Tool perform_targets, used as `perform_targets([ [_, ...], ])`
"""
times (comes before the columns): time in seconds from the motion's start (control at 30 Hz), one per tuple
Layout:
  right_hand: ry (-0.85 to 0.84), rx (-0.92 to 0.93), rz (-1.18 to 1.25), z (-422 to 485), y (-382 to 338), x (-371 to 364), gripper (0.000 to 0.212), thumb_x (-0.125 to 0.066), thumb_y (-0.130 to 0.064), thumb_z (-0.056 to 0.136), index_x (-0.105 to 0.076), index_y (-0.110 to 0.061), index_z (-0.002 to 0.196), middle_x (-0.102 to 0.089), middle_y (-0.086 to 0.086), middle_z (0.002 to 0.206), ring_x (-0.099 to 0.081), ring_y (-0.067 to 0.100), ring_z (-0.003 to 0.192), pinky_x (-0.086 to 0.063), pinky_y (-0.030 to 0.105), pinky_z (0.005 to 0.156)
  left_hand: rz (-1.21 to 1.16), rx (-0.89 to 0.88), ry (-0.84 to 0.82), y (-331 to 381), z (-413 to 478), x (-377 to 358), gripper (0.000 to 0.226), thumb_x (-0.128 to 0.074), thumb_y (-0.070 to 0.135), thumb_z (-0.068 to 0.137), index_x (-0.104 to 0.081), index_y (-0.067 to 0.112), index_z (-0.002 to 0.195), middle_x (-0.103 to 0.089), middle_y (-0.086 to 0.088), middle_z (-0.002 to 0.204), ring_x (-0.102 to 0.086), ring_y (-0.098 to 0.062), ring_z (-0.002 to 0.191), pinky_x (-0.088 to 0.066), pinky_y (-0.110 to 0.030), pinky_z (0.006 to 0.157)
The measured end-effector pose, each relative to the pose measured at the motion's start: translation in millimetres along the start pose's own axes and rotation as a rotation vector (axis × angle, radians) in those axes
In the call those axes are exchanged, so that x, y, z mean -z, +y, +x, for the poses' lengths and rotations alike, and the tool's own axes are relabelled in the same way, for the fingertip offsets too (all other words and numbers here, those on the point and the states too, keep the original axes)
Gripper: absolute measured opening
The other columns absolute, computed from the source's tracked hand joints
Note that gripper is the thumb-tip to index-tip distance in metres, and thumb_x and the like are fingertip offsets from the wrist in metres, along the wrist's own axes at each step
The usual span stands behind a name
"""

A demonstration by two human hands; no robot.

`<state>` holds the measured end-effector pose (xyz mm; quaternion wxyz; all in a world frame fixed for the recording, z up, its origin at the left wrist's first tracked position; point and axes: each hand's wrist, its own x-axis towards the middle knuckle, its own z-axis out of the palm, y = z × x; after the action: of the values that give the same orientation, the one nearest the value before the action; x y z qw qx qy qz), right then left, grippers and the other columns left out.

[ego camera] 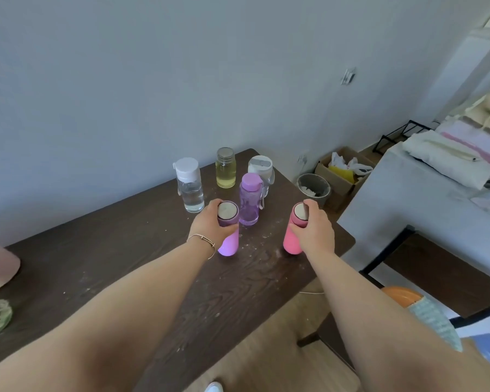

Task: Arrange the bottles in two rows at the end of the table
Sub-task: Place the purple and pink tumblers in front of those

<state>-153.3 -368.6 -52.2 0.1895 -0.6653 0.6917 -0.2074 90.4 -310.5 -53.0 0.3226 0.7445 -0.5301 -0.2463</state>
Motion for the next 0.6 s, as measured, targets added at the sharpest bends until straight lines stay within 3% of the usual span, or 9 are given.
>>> perform_targets([
  [0.4,-0.138,0.334,0.185,-85,-82,-16,0.060,-0.078,-0.027,0.080,-0.046,-0.029,0.132,-0.060,0.004,0.123,-0.061,0.027,0.110,-0.053,0.044,0.090,0.013,0.166,0.266,-42,-106,87,0.059,-0.076,0.034,0.073,-0.049,0.025,0.125,-0.064,0.005,0.113,-0.060,-0.022,0.100,-0.051,-0.035,0.083],
  [0.6,-0.209,0.429,0.220,-137,-140,-39,0.061,-0.076,-0.024,0.080,-0.047,-0.029,0.133,-0.060,0.008,0.115,-0.060,0.030,0.105,-0.049,0.039,0.084,0.003,0.249,0.401,-89,-162,142,0.057,-0.075,0.035,0.073,-0.049,0.025,0.123,-0.063,0.004,0.114,-0.059,-0.023,0.100,-0.051,-0.035,0.082],
])
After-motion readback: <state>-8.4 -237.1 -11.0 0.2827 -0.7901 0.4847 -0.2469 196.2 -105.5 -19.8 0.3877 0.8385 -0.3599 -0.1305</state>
